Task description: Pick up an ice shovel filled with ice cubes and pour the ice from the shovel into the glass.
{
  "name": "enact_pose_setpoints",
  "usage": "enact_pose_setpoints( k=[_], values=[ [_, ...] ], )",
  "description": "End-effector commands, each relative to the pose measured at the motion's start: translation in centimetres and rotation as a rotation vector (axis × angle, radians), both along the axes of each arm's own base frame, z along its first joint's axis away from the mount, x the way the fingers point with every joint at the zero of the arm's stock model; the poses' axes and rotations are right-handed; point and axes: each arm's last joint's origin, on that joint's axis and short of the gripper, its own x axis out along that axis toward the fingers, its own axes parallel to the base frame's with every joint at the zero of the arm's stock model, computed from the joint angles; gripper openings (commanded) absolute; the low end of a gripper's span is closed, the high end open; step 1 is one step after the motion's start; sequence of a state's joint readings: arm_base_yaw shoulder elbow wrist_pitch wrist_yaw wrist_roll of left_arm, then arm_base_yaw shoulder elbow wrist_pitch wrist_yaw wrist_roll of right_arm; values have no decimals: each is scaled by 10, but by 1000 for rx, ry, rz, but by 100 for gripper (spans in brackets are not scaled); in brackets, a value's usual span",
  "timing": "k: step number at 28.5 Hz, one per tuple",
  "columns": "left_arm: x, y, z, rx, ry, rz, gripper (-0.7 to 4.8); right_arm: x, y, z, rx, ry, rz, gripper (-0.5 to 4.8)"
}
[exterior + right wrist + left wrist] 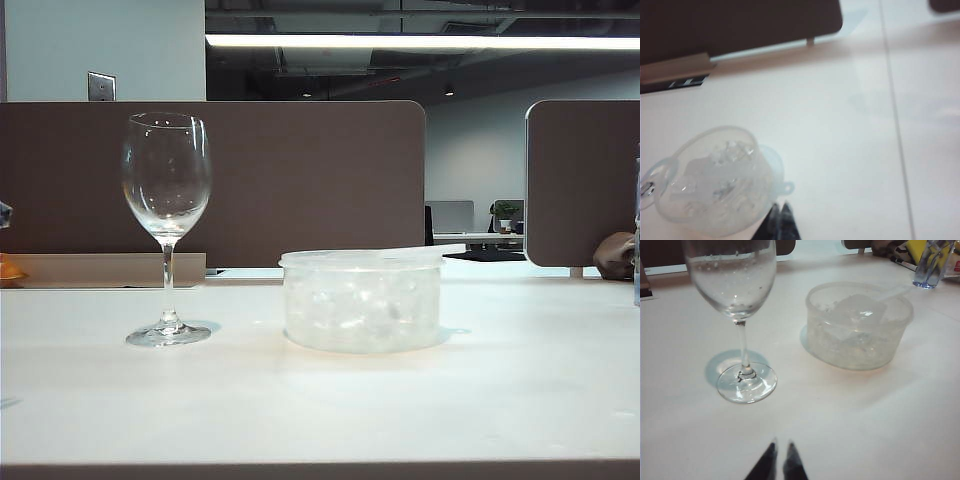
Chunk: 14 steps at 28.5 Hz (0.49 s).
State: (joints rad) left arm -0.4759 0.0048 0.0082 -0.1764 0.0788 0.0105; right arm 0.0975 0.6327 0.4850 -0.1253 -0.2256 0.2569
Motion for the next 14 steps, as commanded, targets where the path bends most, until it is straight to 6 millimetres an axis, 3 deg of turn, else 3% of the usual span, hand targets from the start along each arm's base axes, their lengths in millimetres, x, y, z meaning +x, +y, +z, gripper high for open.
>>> enact_pose_setpoints(
  k=[1, 4, 14],
  values=[
    [0, 0, 0, 4, 1, -3, 29, 18, 3, 1, 119, -3, 11, 32],
    [0, 0, 0, 4, 1, -3, 29, 37, 5, -4, 224, 8, -14, 95],
    [0, 0, 0, 4, 1, -3, 29, 97, 14, -45, 605, 159, 1, 95]
  ],
)
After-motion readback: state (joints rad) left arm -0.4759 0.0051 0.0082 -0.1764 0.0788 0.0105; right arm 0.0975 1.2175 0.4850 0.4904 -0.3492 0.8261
